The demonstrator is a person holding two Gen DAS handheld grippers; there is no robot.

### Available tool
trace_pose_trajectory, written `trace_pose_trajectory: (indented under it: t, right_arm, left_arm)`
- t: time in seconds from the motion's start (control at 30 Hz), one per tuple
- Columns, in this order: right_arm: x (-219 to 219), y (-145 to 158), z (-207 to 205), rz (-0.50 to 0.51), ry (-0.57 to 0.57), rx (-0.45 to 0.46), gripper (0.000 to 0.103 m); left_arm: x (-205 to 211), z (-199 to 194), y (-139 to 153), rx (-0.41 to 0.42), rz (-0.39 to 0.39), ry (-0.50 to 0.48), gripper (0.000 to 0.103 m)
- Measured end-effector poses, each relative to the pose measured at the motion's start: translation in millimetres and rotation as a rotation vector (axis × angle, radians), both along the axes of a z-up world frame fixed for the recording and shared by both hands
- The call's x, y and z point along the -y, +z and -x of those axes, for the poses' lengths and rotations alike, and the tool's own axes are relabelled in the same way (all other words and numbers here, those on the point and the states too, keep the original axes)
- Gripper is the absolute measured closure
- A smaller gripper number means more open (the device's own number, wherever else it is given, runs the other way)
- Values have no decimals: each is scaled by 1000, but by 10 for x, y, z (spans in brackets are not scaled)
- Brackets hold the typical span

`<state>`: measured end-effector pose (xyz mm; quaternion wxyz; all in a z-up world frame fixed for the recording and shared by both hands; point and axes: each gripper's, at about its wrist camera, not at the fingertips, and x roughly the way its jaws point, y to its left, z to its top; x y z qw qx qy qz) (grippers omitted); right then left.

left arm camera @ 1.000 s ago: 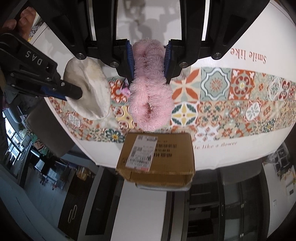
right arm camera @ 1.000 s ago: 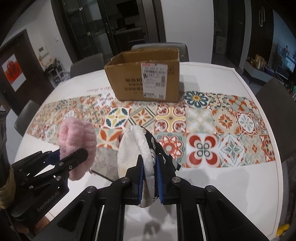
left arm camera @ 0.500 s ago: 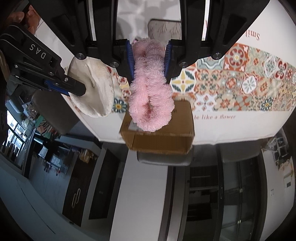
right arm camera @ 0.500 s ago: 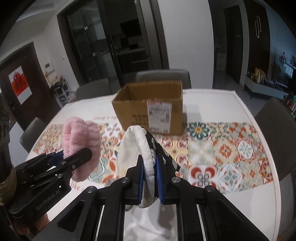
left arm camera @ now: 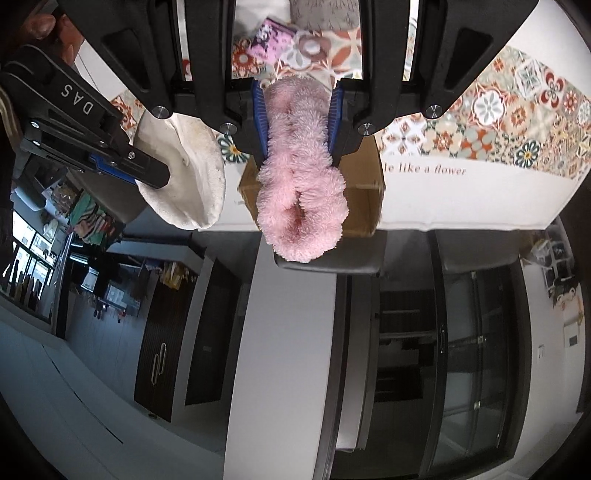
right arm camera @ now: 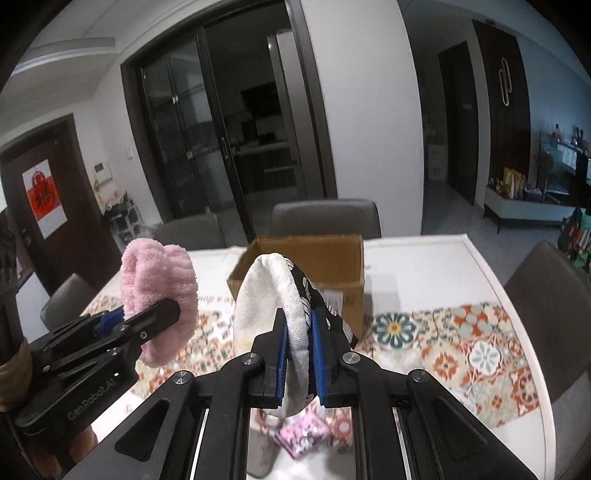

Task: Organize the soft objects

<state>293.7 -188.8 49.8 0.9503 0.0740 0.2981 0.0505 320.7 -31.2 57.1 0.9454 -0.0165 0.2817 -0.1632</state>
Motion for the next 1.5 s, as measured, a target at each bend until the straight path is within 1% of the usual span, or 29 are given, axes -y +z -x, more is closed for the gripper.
trace_pose_trajectory:
  t: [0.33,0.7,1.13,1.5]
  right_arm:
    - [33,212,-271,-4,-16,72,89]
    - [60,207,-651,-10,-24,96,89]
    - [41,110,-1107,-11,-23,105,90]
    - [26,-147,-1560,0,-14,49,89]
  left_arm:
    - [27,-346,133,33,4,-2,76]
    - [91,-777,96,29,-2,-3,76]
    - [201,-1285,-99,-2,-17,0,76]
    - [260,-1765,-392,-64,-34,-3,76]
